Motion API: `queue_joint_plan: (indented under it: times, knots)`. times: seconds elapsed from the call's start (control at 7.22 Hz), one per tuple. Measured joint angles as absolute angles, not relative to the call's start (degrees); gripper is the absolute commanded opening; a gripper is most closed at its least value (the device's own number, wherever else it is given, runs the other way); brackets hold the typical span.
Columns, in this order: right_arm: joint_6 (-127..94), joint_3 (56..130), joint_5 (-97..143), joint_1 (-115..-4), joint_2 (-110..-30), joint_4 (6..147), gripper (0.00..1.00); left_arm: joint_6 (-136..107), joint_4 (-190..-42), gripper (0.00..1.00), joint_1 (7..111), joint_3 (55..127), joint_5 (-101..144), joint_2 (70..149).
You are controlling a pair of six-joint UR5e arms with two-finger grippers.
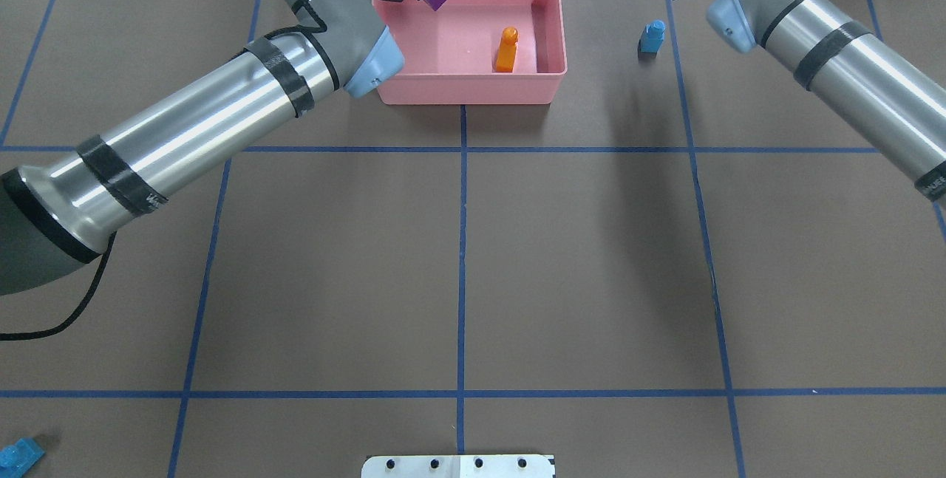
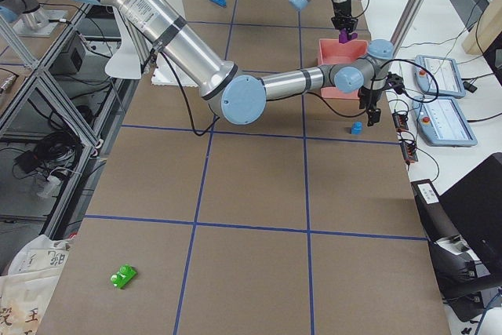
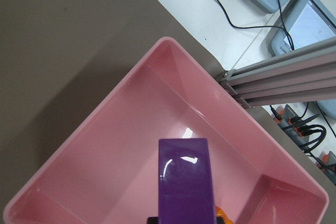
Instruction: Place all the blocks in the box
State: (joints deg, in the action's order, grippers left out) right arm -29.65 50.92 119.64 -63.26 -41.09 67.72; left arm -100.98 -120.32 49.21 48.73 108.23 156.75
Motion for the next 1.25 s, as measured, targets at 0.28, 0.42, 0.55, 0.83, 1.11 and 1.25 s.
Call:
queue_joint_plan:
  times: [0.28, 0.42, 0.55, 0.83, 1.11, 1.25]
  knots:
    - [-32.7, 46.1, 115.1, -59.8, -40.9, 62.1, 0.96, -101.0, -122.2, 0.69, 46.9, 46.6, 104.0, 157.1]
    - [-33.2, 44.3, 113.7, -58.8, -40.7, 61.0, 0.95, -100.9, -122.2, 0.99, 46.5, 46.3, 103.2, 157.1]
    - [-33.7, 42.9, 113.0, -58.2, -40.1, 60.6, 0.95, -100.6, -122.2, 0.99, 46.3, 46.1, 102.9, 157.3]
    - [-35.1, 41.0, 113.0, -57.9, -38.0, 60.5, 0.94, -100.2, -122.1, 1.0, 46.2, 46.0, 102.8, 157.3]
    - [-35.8, 40.4, 113.2, -57.8, -37.4, 60.5, 0.88, -100.1, -121.9, 1.0, 46.2, 46.1, 102.7, 157.3]
    - [-36.0, 39.8, 113.2, -57.6, -37.3, 60.5, 0.8, -100.0, -121.9, 1.0, 46.2, 46.3, 102.7, 157.3]
